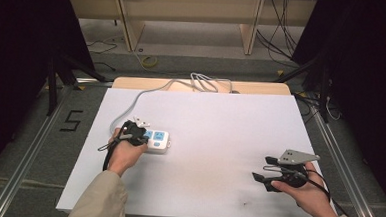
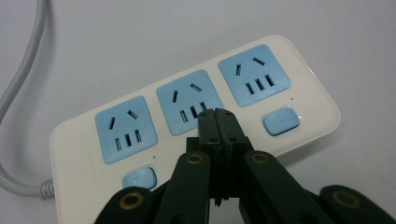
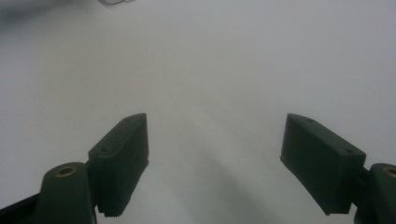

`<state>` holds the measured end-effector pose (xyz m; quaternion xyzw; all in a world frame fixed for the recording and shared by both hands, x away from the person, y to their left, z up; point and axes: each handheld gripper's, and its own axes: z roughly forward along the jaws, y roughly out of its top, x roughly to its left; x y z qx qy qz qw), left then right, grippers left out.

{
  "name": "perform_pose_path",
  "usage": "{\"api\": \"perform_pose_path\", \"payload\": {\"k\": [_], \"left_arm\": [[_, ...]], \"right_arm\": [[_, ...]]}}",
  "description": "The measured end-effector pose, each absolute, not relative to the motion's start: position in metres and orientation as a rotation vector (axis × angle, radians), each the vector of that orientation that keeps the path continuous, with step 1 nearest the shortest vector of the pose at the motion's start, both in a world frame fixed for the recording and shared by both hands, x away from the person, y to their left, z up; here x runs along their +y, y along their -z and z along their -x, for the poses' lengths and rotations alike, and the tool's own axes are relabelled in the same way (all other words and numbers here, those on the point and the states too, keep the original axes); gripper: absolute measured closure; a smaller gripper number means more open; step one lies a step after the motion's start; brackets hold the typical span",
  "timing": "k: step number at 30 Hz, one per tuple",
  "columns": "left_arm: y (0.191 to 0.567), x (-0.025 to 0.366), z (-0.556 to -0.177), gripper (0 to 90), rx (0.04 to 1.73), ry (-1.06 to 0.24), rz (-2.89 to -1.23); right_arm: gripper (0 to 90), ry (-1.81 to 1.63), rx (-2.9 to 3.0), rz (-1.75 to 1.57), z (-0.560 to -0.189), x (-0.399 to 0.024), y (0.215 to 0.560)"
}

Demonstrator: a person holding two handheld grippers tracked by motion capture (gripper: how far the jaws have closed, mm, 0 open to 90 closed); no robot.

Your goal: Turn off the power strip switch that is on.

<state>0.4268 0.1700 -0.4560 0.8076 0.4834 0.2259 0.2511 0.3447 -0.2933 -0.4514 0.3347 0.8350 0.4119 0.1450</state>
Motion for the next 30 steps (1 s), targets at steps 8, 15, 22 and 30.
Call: {"api": "perform_pose_path", "payload": {"k": [8,15,22,30], "left_arm": [[0.4561,0.1689,-0.4266,90.0,1.324,-0.622,-2.195],[0.4568,0.1692,-0.4263,90.0,1.332,-0.619,-2.187],[0.4574,0.1688,-0.4262,90.0,1.327,-0.619,-2.195],[0.4573,0.1690,-0.4262,90.0,1.332,-0.618,-2.188]], "right_arm": [[23.7,-1.187,2.406,-0.963,-0.3446,-0.2932,0.4515],[23.6,-1.184,2.405,-0.961,-0.3444,-0.2934,0.4514],[23.7,-1.189,2.403,-0.968,-0.3438,-0.2931,0.4514],[23.6,-1.189,2.403,-0.965,-0.3439,-0.2930,0.4514]]}}
